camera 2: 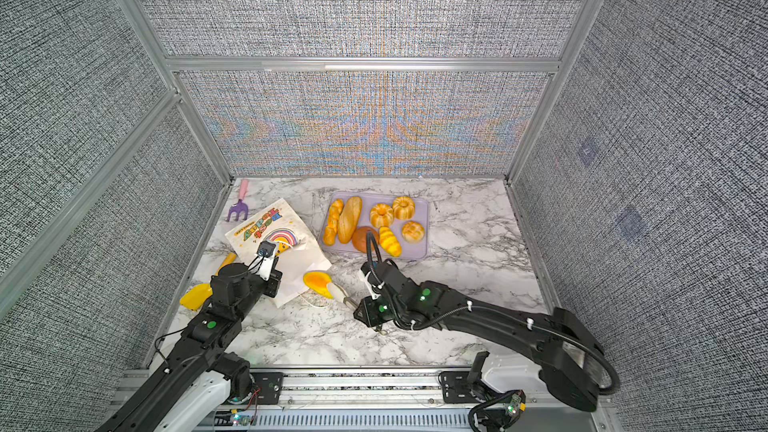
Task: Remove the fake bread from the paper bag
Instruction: 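Pull the yellow-orange bread out of the bag with the right tongs, then carry the bread over the tray while the left gripper stands the bag upright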
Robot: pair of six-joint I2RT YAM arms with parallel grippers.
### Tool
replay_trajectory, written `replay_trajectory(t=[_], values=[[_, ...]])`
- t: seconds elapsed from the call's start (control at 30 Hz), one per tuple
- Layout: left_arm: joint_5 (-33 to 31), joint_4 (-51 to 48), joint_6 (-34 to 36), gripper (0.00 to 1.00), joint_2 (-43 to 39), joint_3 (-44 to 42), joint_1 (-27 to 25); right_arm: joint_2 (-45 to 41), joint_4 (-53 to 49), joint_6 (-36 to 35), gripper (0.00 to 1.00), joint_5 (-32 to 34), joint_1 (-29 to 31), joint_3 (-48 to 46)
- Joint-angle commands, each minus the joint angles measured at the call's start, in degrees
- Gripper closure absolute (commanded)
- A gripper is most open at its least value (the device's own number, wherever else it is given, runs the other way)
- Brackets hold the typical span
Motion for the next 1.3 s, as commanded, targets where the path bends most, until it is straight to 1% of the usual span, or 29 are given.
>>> replay_trajectory(t=[0.0, 0.27, 0.3, 0.47, 0.53, 0.67, 0.77, 0.83, 0.9, 0.97, 1.03, 1.17, 1.27], values=[[1.8, 0.5, 3.8, 1.00, -2.0, 0.7, 0.1, -6.6, -1.5, 1.4, 1.00, 0.9, 0.4, -1.8], [3.7, -0.8, 6.2, 1.00, -6.0, 3.5, 0.1, -26.7, -11.3, 3.8, 1.00, -2.0, 1.0, -4.2], [3.6, -0.3, 6.8, 1.00, -6.5, 3.5, 0.1, -30.7, -12.7, 4.0, 1.00, -2.2, 1.0, -4.1], [3.8, 2.9, 13.2, 1.00, -8.7, 1.1, 0.3, -41.5, -18.0, 3.4, 1.00, -1.1, 1.1, -4.0], [4.5, 4.3, 14.3, 1.00, -8.8, 0.1, 0.3, -44.4, -18.8, 3.3, 1.00, -1.1, 1.1, -4.3], [4.4, 5.3, 11.3, 1.00, -6.1, 1.4, 0.4, -49.5, -19.2, 4.3, 1.00, 1.1, 1.1, -3.8], [0.0, 5.2, 6.5, 1.00, -2.9, 4.4, 0.4, -51.6, -20.1, 3.8, 1.00, 3.6, 1.1, -1.3], [-3.8, 4.3, 2.2, 1.00, -0.2, 7.7, 0.4, -51.9, -21.6, 3.4, 1.00, 6.9, 1.1, 1.2], [-5.8, 1.5, -2.4, 1.00, 2.8, 11.9, 0.4, -50.5, -24.8, 2.8, 1.00, 12.2, 1.1, 4.0], [-7.6, -3.3, -7.5, 1.00, 6.6, 17.5, 0.4, -46.5, -29.5, 1.7, 1.00, 18.3, 1.1, 8.1], [-8.7, -8.9, -11.1, 1.00, 10.9, 24.1, 0.4, -41.2, -33.0, 0.0, 1.00, 22.9, 1.1, 12.8], [-8.1, -19.7, -18.3, 1.00, 19.2, 36.8, 0.4, -30.2, -35.0, -4.0, 1.00, 30.6, 0.9, 18.7], [-5.8, -24.4, -23.9, 1.00, 23.7, 44.4, 0.9, -23.5, -35.9, -5.9, 1.00, 35.2, -0.8, 22.0]])
